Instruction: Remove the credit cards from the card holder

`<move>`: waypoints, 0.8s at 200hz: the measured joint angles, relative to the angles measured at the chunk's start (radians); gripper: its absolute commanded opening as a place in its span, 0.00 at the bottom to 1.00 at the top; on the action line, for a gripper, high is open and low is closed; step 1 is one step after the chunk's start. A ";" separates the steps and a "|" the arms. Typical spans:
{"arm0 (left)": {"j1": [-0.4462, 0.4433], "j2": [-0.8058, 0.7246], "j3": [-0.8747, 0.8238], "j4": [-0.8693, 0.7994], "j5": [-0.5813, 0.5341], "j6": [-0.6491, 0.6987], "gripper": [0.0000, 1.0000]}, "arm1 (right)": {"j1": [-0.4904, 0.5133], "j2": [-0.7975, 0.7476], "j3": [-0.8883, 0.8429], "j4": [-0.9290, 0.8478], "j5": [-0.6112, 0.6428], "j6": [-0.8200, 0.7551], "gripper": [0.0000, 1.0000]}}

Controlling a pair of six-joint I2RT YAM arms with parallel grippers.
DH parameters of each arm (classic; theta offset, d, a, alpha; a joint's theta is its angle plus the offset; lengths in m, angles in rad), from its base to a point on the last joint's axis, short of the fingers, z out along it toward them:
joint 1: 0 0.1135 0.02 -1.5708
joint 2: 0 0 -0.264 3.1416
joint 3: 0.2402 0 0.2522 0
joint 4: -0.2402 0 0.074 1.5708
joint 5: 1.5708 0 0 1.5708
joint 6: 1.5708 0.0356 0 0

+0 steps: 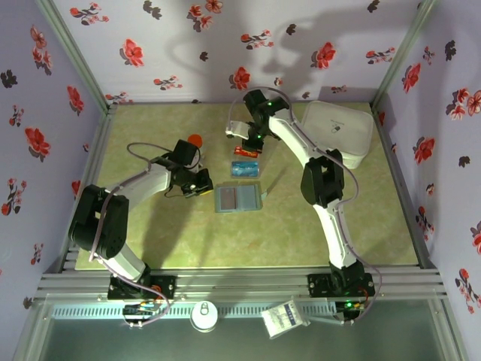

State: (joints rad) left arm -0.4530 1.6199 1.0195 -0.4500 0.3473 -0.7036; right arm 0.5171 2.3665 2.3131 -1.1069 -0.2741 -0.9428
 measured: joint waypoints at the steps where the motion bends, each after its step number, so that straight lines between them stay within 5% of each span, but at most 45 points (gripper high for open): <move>1: 0.000 0.000 0.000 0.000 0.000 0.000 0.08 | 0.000 0.001 0.000 0.001 0.000 0.000 0.00; 29: 0.001 0.000 0.000 0.000 0.000 0.000 0.08 | 0.000 0.008 0.000 0.002 -0.004 0.000 0.00; 58: 0.002 0.000 0.000 0.000 0.000 0.000 0.08 | 0.000 0.008 0.000 0.003 -0.010 -0.004 0.20; 160: 0.005 0.016 0.001 0.000 0.000 0.000 0.08 | 0.000 0.009 -0.045 0.173 0.078 0.061 0.22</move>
State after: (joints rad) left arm -0.4484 1.6356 1.0203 -0.4500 0.3470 -0.7033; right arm 0.5175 2.3753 2.2684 -0.9340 -0.1959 -0.8818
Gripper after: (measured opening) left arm 0.081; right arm 0.218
